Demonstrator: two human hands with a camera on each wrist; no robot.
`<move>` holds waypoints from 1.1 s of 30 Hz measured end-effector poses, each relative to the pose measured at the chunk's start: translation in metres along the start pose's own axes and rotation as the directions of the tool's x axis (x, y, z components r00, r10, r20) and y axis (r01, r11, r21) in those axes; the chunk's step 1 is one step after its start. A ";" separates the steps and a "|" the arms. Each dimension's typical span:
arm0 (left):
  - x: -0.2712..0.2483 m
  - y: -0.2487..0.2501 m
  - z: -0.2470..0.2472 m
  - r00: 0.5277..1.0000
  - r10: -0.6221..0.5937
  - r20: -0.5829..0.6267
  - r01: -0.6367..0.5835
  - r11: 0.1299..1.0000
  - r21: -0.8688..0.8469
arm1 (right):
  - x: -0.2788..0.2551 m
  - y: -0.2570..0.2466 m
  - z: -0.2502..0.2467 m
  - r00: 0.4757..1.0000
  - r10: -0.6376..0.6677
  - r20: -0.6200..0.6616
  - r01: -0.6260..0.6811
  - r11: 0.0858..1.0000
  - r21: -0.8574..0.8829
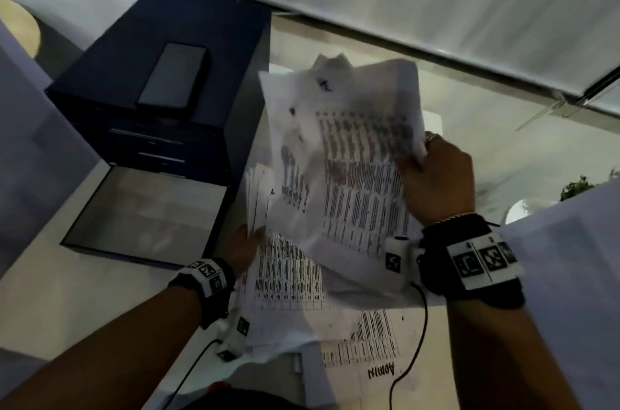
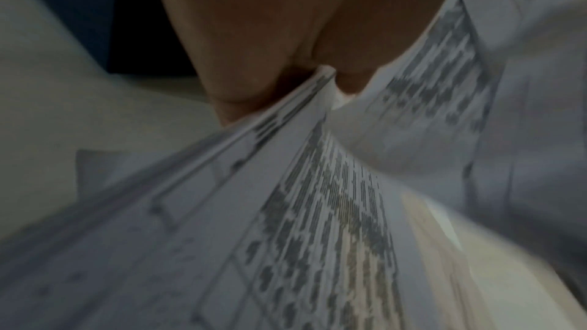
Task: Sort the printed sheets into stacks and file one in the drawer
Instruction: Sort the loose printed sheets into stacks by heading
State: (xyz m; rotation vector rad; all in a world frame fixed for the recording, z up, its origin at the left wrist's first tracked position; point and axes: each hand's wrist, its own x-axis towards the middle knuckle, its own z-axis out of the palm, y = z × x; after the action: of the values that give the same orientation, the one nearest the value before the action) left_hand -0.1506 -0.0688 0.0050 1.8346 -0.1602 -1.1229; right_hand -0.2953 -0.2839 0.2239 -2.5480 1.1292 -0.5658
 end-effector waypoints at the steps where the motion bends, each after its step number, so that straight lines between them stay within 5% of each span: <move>1: 0.003 -0.002 -0.002 1.000 -0.020 0.013 0.021 0.990 -0.139 | 0.001 0.005 0.006 0.999 0.028 0.031 -0.029 0.998 0.053; 4: -0.007 0.012 -0.008 0.995 -0.074 0.061 0.094 0.879 -0.468 | 0.004 0.034 0.020 0.974 0.148 0.169 -0.187 0.952 0.243; 8: -0.004 0.009 -0.019 0.971 -0.147 0.190 0.228 0.815 -0.533 | 0.004 0.067 0.033 0.932 0.238 0.275 -0.324 0.886 0.331; 12: 0.001 0.009 -0.021 0.978 -0.150 0.145 0.191 0.926 -0.327 | 0.006 0.095 0.075 0.838 0.291 0.462 -0.436 0.866 0.244; 15: 0.008 0.007 -0.019 0.994 -0.108 0.009 0.108 0.994 0.033 | 0.004 0.103 0.116 0.781 0.325 0.533 -0.490 0.848 0.202; 18: 0.017 -0.004 -0.018 0.997 0.000 -0.082 0.032 0.919 0.393 | -0.008 0.105 0.141 0.758 0.409 0.508 -0.541 0.830 0.139; 22: 0.020 -0.020 -0.016 0.988 0.140 -0.069 -0.107 0.930 0.351 | -0.040 0.114 0.169 0.636 0.599 0.486 -0.746 0.638 0.190; 24: 0.014 -0.022 -0.007 0.989 0.140 0.035 -0.145 0.957 0.251 | -0.053 0.111 0.186 0.584 0.620 0.524 -0.798 0.557 0.230; 28: 0.020 -0.026 -0.001 0.996 0.037 0.080 -0.048 0.990 0.130 | -0.062 0.099 0.201 0.631 0.550 0.547 -0.736 0.647 0.198; 33: 0.026 -0.010 -0.006 0.959 -0.279 0.045 0.281 0.959 -0.034 | -0.053 0.113 0.207 0.692 0.451 0.564 -0.577 0.815 0.056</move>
State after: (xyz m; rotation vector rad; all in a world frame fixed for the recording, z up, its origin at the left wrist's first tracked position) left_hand -0.1344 -0.0727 -0.0184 1.8382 0.1029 -1.3484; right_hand -0.3036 -0.2943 -0.0170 -1.8584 1.3779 0.1499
